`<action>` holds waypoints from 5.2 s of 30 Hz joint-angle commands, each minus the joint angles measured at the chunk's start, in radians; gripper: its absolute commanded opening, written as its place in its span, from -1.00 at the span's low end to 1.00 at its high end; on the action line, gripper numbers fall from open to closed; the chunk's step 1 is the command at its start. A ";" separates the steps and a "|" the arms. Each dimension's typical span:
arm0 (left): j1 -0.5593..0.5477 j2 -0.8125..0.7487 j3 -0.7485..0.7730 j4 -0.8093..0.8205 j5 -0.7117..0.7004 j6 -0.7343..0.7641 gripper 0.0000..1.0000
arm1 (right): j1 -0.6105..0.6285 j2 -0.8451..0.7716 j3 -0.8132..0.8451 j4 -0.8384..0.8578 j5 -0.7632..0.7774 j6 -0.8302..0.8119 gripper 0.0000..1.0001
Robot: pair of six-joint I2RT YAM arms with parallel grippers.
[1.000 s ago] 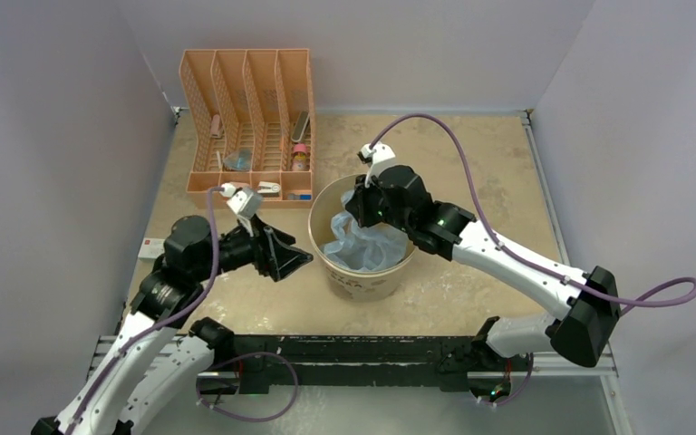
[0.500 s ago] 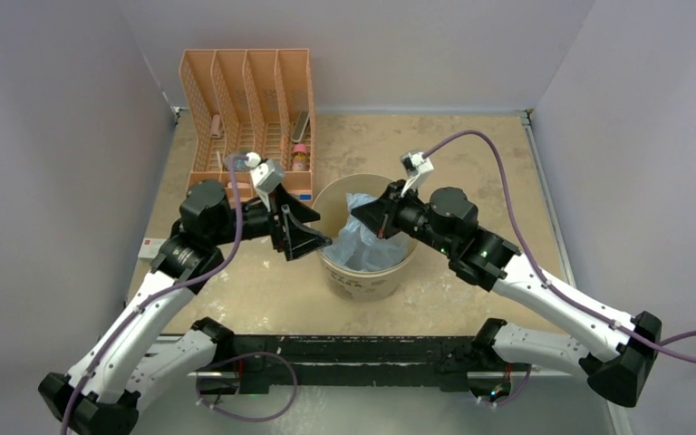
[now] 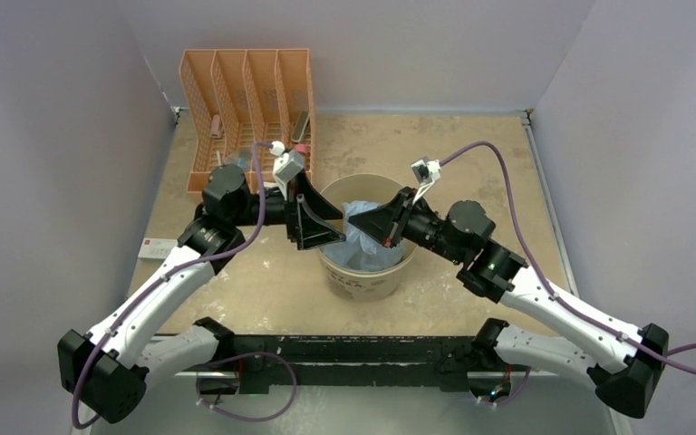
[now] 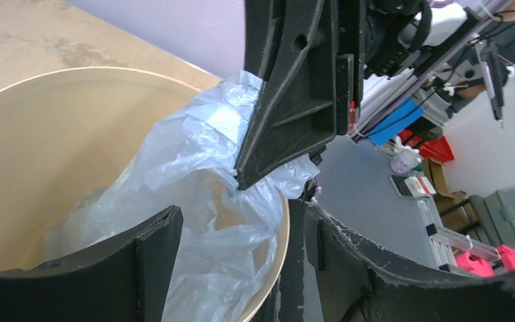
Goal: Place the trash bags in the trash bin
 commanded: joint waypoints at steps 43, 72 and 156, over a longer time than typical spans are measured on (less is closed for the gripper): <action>-0.144 -0.082 -0.090 -0.058 -0.083 0.108 -0.33 | 0.001 0.013 -0.057 0.237 -0.080 0.195 -1.00; -0.136 -0.105 -0.018 -0.043 -0.403 0.052 -1.00 | -0.001 -0.058 0.083 -0.206 0.366 -0.009 -1.00; 0.117 -0.520 -0.400 -0.350 -0.703 -0.072 -0.89 | -0.243 -0.095 0.011 -0.424 0.483 -0.088 0.13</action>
